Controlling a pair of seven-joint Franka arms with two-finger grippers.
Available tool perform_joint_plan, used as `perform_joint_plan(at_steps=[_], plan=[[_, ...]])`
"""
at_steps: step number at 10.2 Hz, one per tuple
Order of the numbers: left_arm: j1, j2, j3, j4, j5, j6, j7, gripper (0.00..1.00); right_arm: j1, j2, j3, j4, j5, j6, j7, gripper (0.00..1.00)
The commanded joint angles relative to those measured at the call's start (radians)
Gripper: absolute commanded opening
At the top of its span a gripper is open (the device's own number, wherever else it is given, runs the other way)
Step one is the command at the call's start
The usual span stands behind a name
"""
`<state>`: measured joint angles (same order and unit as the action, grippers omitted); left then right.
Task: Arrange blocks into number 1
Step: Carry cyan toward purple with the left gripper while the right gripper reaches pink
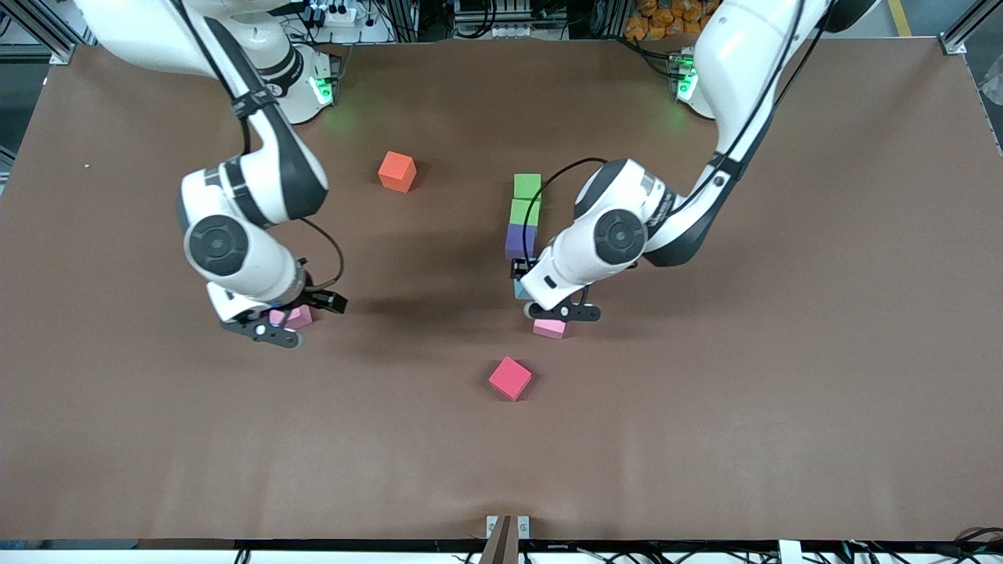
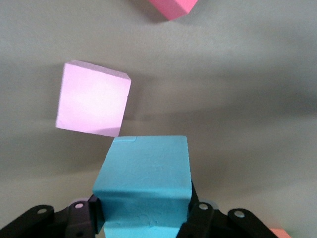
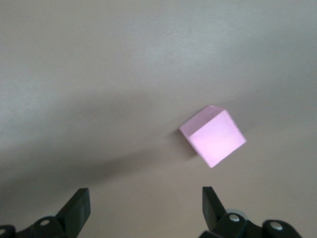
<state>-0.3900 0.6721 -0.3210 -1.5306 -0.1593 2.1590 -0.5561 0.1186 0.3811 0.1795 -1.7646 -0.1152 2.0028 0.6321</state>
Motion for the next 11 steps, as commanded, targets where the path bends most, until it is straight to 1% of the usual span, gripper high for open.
perform_joint_plan(at_steps=[1,2,4,8,9,10,11], plan=[[-0.074,0.041,0.057,0.055,-0.015,-0.033,-0.042,0.0,-0.023,-0.025,0.011,-0.019,0.026,-0.004,-0.022,1.0],[-0.095,0.053,0.081,0.066,-0.016,-0.033,-0.041,0.0,-0.031,-0.025,0.011,-0.015,0.032,-0.003,-0.023,1.0],[-0.113,0.09,0.088,0.09,-0.016,-0.031,-0.042,0.0,-0.043,-0.024,0.011,-0.015,0.043,0.001,-0.049,1.0],[-0.144,0.116,0.096,0.087,-0.009,-0.031,-0.044,0.0,-0.022,-0.021,0.011,-0.015,0.135,0.042,-0.037,1.0],[-0.144,0.118,0.096,0.086,-0.008,-0.033,-0.044,0.0,-0.034,-0.021,0.011,-0.015,0.135,0.042,-0.051,1.0],[-0.147,0.119,0.097,0.084,-0.006,-0.033,-0.044,0.0,-0.069,-0.019,0.011,-0.013,0.138,0.05,-0.04,1.0],[-0.156,0.119,0.097,0.081,-0.006,-0.034,-0.045,0.0,-0.126,-0.016,0.003,-0.016,0.138,0.066,-0.037,1.0]])
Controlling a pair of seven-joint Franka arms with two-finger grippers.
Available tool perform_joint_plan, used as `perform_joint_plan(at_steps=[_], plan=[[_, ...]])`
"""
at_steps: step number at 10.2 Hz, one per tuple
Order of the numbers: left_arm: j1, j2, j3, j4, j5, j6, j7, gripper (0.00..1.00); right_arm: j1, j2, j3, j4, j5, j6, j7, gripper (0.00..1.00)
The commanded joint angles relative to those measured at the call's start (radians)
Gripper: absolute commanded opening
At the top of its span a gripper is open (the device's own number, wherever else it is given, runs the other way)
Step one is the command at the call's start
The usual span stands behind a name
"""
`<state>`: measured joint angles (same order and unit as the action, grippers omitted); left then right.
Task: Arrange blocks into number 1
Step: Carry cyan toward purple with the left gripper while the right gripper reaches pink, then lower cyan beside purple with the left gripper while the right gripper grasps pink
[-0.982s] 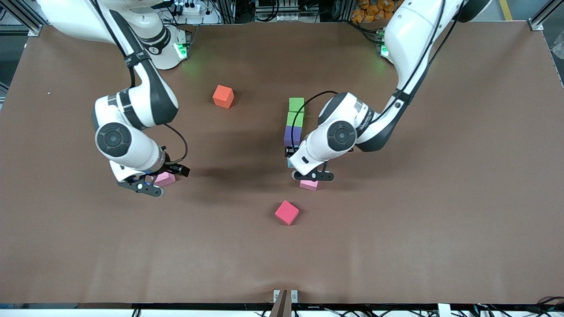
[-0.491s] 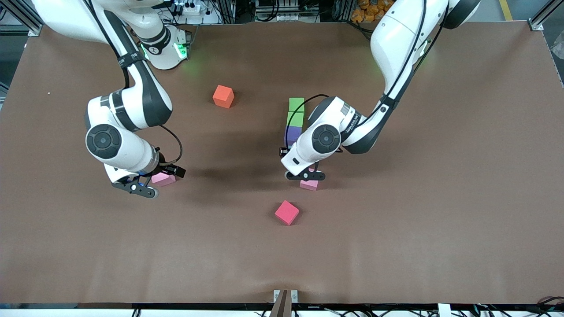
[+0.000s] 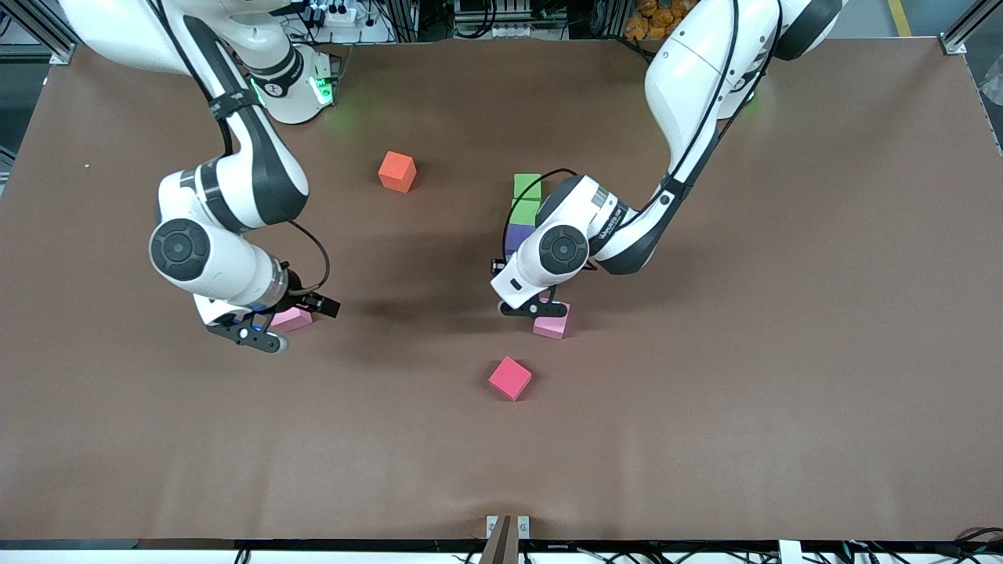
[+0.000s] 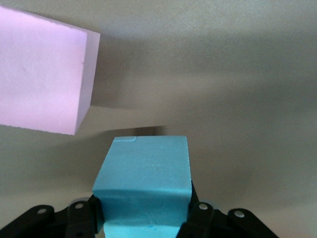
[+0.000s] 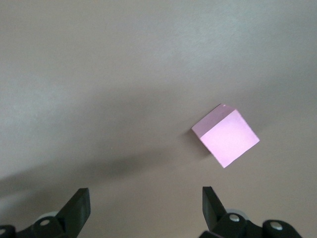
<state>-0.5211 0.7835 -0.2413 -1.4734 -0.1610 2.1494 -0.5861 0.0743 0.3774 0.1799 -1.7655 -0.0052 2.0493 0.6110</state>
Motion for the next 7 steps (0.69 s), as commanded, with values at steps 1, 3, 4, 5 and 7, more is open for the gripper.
perform_joint_plan(at_steps=[1,3,4,5,7], plan=[[-0.025,0.008,0.017,0.018,-0.003,-0.026,-0.015,0.0,-0.117,0.017,-0.043,-0.017,0.031,0.041,-0.014,1.0],[-0.028,0.008,0.017,0.008,0.003,-0.032,-0.02,0.0,-0.116,0.078,-0.141,-0.032,0.056,0.13,0.077,1.0],[-0.028,0.008,0.017,0.004,0.004,-0.034,-0.018,0.0,-0.11,0.087,-0.146,-0.052,0.057,0.167,0.175,1.0],[-0.028,0.008,0.019,0.002,0.004,-0.039,-0.018,0.0,-0.093,0.087,-0.146,-0.09,0.057,0.22,0.269,1.0],[-0.034,0.008,0.019,0.002,0.053,-0.089,-0.018,0.0,-0.068,0.081,-0.148,-0.124,0.057,0.252,0.378,1.0]])
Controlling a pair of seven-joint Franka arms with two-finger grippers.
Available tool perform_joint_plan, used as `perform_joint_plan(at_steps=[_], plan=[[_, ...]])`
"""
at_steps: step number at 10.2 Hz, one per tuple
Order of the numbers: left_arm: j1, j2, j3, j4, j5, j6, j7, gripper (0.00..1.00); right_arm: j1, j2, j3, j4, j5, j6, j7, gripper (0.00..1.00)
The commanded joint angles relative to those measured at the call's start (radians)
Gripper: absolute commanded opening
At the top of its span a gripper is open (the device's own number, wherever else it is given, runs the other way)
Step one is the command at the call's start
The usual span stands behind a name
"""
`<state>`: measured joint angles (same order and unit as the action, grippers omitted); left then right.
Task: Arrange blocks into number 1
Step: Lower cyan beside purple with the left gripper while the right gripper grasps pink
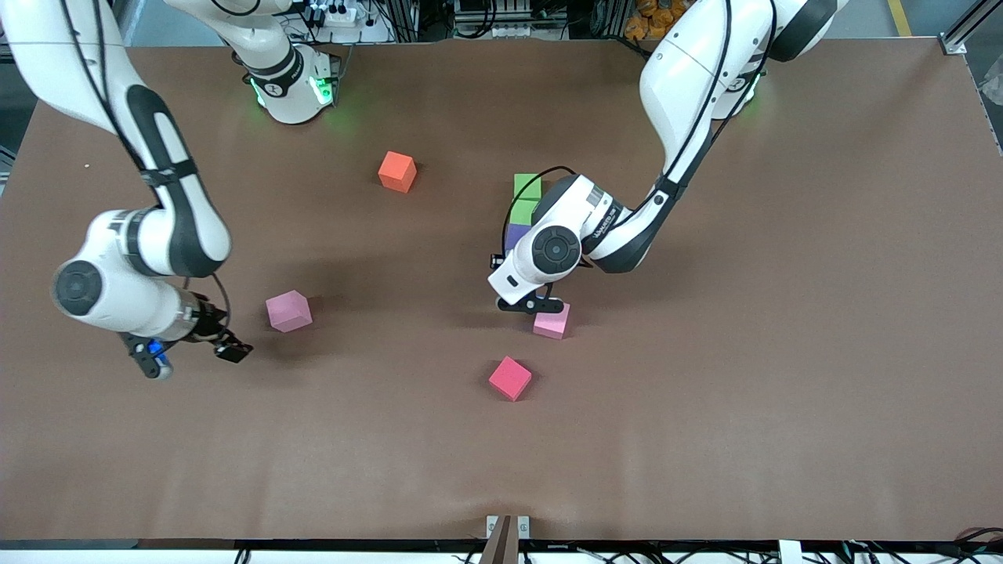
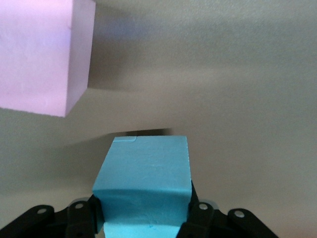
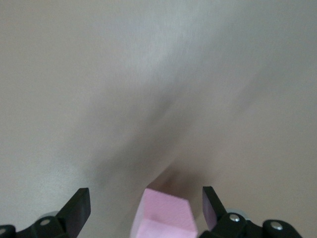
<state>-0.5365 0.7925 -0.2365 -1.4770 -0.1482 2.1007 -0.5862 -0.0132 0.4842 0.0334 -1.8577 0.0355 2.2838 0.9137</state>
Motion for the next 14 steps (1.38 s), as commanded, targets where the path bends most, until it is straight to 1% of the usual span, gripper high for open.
perform_joint_plan(at_steps=[1,2,4,5,6,9,10,12,14], plan=[[-0.02,-0.003,0.013,0.006,0.053,-0.059,-0.021,0.0,0.021,-0.026,-0.004,-0.041,0.017,0.022,0.097,1.0],[-0.023,-0.003,0.013,0.006,0.053,-0.064,-0.032,0.0,0.022,-0.024,-0.012,-0.054,0.017,0.029,0.115,1.0],[-0.028,-0.001,0.013,0.007,0.052,-0.064,-0.043,0.0,0.042,-0.033,-0.015,-0.125,0.017,0.11,0.16,1.0],[-0.03,-0.001,0.013,0.007,0.052,-0.062,-0.05,0.4,0.044,-0.033,-0.013,-0.141,0.017,0.134,0.186,1.0],[-0.036,-0.001,0.013,0.004,0.058,-0.062,-0.049,0.99,0.053,-0.033,-0.013,-0.144,0.017,0.134,0.206,1.0],[-0.031,-0.01,0.013,0.015,0.059,-0.062,-0.047,1.0,0.071,-0.039,-0.013,-0.173,0.017,0.123,0.238,1.0],[-0.027,-0.028,0.013,0.017,0.058,-0.064,-0.047,1.0,0.075,-0.048,-0.013,-0.187,0.015,0.123,0.24,1.0],[0.033,-0.145,0.014,0.017,0.058,-0.123,-0.05,1.0,0.081,-0.067,-0.013,-0.199,0.015,0.102,0.241,1.0],[0.122,-0.249,0.014,0.017,0.059,-0.192,-0.047,1.0,0.081,-0.084,-0.013,-0.196,0.014,0.059,0.241,1.0]])
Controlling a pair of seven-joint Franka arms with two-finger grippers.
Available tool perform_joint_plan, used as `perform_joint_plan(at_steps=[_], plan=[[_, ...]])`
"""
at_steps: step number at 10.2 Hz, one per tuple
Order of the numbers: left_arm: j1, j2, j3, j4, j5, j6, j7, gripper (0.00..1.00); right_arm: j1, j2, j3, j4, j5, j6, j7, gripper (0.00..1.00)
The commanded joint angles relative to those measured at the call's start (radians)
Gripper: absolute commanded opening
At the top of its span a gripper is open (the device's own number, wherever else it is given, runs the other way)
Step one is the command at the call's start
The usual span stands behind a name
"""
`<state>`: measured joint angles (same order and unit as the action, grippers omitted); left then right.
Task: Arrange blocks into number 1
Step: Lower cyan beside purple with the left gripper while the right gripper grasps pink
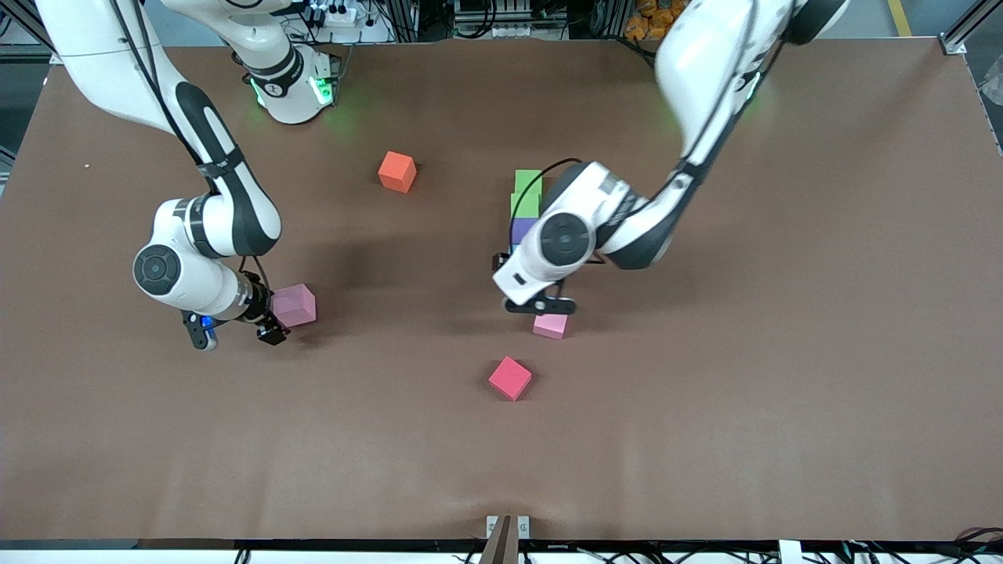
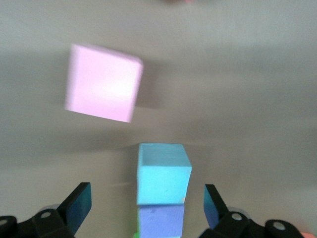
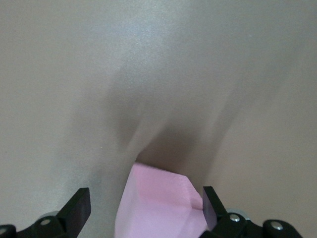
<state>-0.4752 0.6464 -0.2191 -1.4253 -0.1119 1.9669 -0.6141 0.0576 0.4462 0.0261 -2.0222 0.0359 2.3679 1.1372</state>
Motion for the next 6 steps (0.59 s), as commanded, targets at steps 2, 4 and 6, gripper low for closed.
perform_joint_plan(at_steps=[2,4,6], plan=[[0.139,-0.16,0.0,-0.035,0.023,-0.091,-0.019,1.0,0.01,-0.047,-0.005,-0.027,0.013,-0.039,0.018,1.0],[0.158,-0.2,0.108,-0.035,0.024,-0.141,-0.009,1.0,0.008,-0.027,-0.003,-0.03,0.016,-0.03,0.019,1.0],[0.226,-0.247,0.139,-0.035,0.035,-0.181,0.001,1.0,-0.002,-0.024,-0.003,-0.029,0.072,-0.029,0.024,1.0]])
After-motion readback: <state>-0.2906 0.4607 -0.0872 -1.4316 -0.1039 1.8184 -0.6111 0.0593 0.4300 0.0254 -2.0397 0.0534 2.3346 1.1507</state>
